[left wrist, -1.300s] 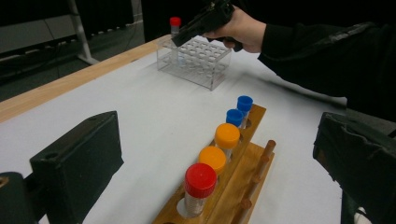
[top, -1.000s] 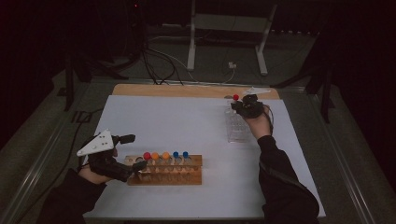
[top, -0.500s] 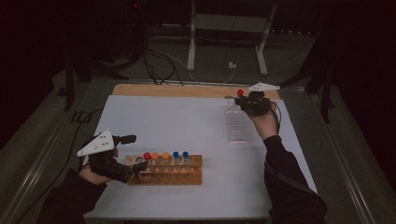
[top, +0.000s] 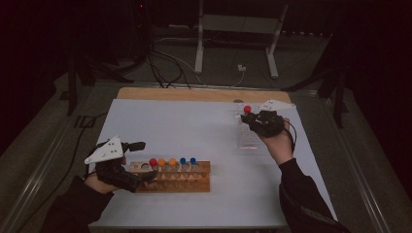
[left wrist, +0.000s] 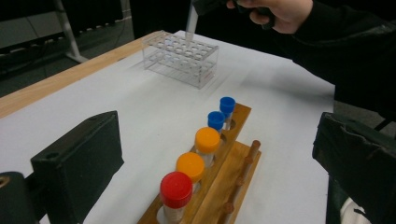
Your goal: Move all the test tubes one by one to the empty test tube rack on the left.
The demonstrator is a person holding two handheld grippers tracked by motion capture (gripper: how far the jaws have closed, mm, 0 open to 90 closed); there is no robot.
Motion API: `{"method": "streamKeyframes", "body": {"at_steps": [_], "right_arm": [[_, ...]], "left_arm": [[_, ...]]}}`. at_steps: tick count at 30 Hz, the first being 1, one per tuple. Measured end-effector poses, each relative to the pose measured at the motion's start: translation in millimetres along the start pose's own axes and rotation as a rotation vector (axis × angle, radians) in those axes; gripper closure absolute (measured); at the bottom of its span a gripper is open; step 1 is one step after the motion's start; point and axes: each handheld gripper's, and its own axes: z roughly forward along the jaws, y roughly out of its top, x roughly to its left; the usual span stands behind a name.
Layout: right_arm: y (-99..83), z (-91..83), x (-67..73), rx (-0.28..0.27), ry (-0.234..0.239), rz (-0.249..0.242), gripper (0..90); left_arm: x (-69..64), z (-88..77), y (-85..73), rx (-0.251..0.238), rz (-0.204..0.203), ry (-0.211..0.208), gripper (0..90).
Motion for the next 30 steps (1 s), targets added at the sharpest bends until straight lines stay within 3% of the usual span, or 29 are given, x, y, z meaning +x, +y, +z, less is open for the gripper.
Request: {"method": "streamKeyframes", "body": {"at_steps": [19, 30], "right_arm": [[-46.9, -54.7, 91.5, 0.081, 0.21, -0.09, 75.2], [-54.1, -58.6, 130.0, 0.13, 0.309, -0.17, 75.2]], "left_arm": [[-27.5, 10.3, 13.3, 0.002, 0.038, -0.079, 2.3], [-40.7, 20.4, 14.4, 0.002, 0.039, -0.142, 2.4]]}}
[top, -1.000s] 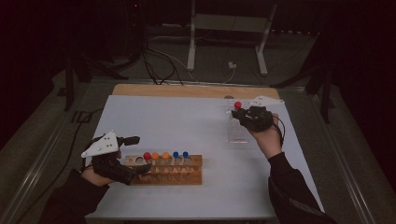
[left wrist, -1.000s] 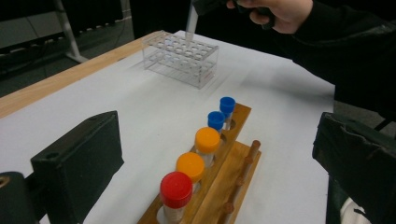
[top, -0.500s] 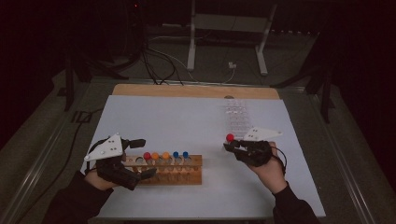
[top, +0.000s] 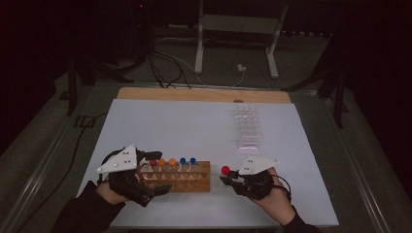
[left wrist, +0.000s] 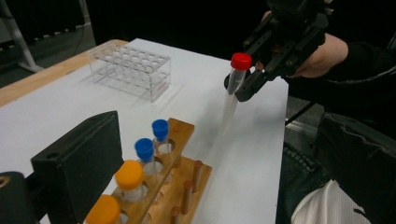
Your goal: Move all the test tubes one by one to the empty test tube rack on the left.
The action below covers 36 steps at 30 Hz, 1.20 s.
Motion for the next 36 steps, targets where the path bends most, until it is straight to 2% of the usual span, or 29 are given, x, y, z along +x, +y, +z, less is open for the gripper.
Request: {"method": "streamKeyframes", "body": {"at_steps": [4, 5, 7, 13, 16, 18, 21, 25, 31, 36], "right_arm": [[2.9, 2.6, 7.9, 0.005, 0.028, -0.025, 75.2], [4.1, 3.9, 9.8, 0.005, 0.036, -0.029, 75.2], [6.9, 7.7, 14.5, 0.005, 0.057, -0.042, 75.2], [15.0, 23.1, 31.0, 0.016, 0.119, -0.087, 75.2], [18.8, 29.1, 37.6, 0.026, 0.137, -0.113, 75.2], [21.3, 32.2, 40.9, 0.029, 0.151, -0.125, 75.2], [24.5, 35.3, 44.8, 0.027, 0.164, -0.135, 75.2], [27.1, 36.7, 48.7, 0.026, 0.174, -0.142, 75.1], [27.7, 36.6, 49.0, 0.024, 0.177, -0.144, 75.2], [26.8, 37.9, 47.4, 0.026, 0.172, -0.142, 75.1]], "left_arm": [[-5.0, 6.5, 0.9, 0.005, 0.007, -0.01, 3.2], [-6.1, 7.9, 1.2, 0.001, 0.004, -0.023, 3.8], [-9.6, 10.9, 1.3, -0.003, 0.01, -0.02, 4.0], [-20.0, 22.8, 2.7, 0.012, 0.015, -0.067, 8.5], [-24.4, 26.8, 4.0, 0.02, 0.028, -0.063, 16.5], [-26.5, 30.2, 3.4, 0.028, 0.033, -0.064, 17.7], [-28.8, 37.0, 0.3, 0.037, 0.034, -0.073, 25.6], [-29.4, 46.0, -3.6, 0.049, 0.03, -0.063, 38.3], [-29.9, 54.0, -7.2, 0.05, 0.042, -0.067, 57.1], [-32.1, 57.7, -8.0, 0.044, 0.059, -0.073, 67.5]]}}
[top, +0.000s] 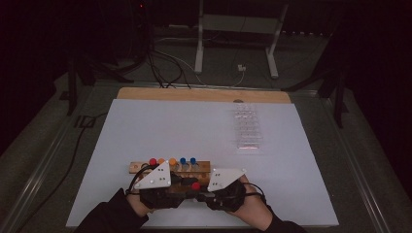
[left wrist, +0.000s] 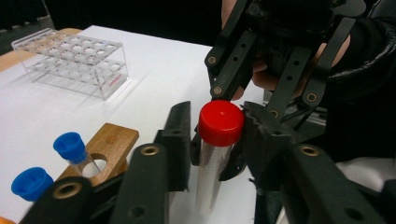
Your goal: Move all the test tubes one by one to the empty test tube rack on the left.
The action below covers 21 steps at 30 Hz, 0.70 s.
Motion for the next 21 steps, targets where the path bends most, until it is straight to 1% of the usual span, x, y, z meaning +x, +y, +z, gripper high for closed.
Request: {"method": "streamKeyframes", "body": {"at_steps": [4, 7, 9, 10, 12, 15, 17, 20, 21], "right_arm": [[-0.4, 0.0, -1.2, -0.003, 0.0, 0.009, 75.1], [-0.7, 0.1, -2.0, -0.01, 0.006, 0.015, 74.8], [-0.8, -0.5, -3.1, -0.021, 0.012, 0.022, 72.1], [-0.8, -1.7, -3.2, -0.026, 0.013, 0.021, 68.4], [-1.0, -5.6, -3.4, -0.041, 0.002, 0.015, 59.0], [-1.8, -14.5, -6.3, -0.066, -0.051, 0.029, 43.4], [-3.1, -21.0, -10.1, -0.084, -0.086, 0.052, 35.6], [-6.5, -31.4, -17.2, -0.112, -0.127, 0.089, 25.2], [-7.7, -34.5, -19.3, -0.118, -0.139, 0.099, 20.7]], "left_arm": [[0.2, 0.2, 0.0, -0.005, 0.015, 0.011, 70.5], [0.7, -0.8, 0.7, -0.006, 0.017, 0.017, 71.3], [2.2, -3.2, 1.9, -0.013, 0.009, 0.02, 71.4], [3.2, -5.4, 2.7, -0.02, 0.004, 0.024, 71.5], [5.0, -12.0, 5.4, -0.027, 0.01, 0.034, 71.6], [7.9, -23.6, 9.7, -0.046, 0.009, 0.062, 71.6], [9.3, -30.3, 11.5, -0.052, 0.011, 0.081, 71.6], [12.7, -41.8, 13.6, -0.061, 0.015, 0.121, 71.6], [14.3, -45.8, 14.1, -0.061, 0.016, 0.127, 71.6]]}}
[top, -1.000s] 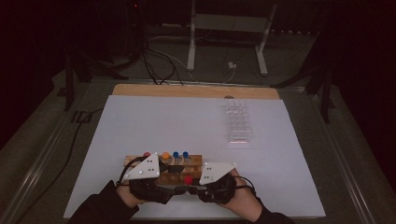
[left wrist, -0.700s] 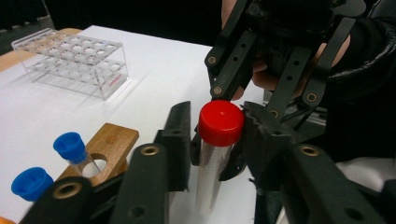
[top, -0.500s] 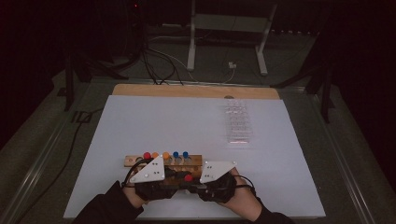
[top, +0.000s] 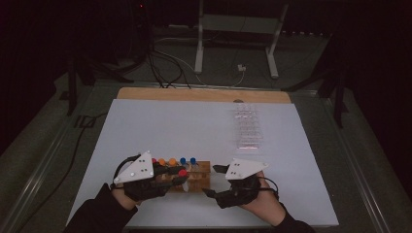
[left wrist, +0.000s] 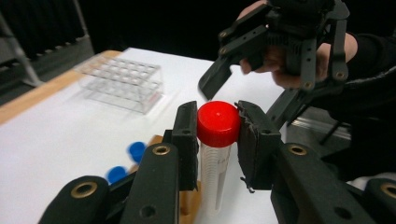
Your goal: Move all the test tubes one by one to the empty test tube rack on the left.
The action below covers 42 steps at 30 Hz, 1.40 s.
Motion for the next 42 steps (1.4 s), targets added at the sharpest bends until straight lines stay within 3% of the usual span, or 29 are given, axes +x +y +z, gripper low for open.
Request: {"method": "streamKeyframes", "body": {"at_steps": [4, 7, 14, 26, 34, 42], "right_arm": [[-3.3, -10.5, -9.8, -0.03, -0.056, 0.055, 4.0], [-6.5, -16.3, -16.8, -0.052, -0.092, 0.097, 0.0], [-14.7, -25.9, -28.5, -0.076, -0.093, 0.13, 0.0], [-18.1, -32.5, -34.4, -0.075, -0.124, 0.136, 0.0], [-19.2, -32.4, -36.1, -0.077, -0.128, 0.139, 0.0], [-21.5, -30.7, -37.2, -0.07, -0.121, 0.145, 0.0]], "left_arm": [[7.7, -15.0, 1.2, -0.009, 0.0, 0.048, 71.6], [13.3, -23.4, -0.8, -0.007, -0.014, 0.074, 71.6], [24.0, -45.2, -4.7, -0.012, -0.04, 0.125, 71.6], [37.9, -72.1, -17.3, 0.02, -0.056, 0.229, 71.6], [53.0, -77.6, -30.6, 0.008, -0.076, 0.312, 71.6], [62.2, -67.9, -49.5, 0.014, -0.128, 0.281, 71.6]]}}
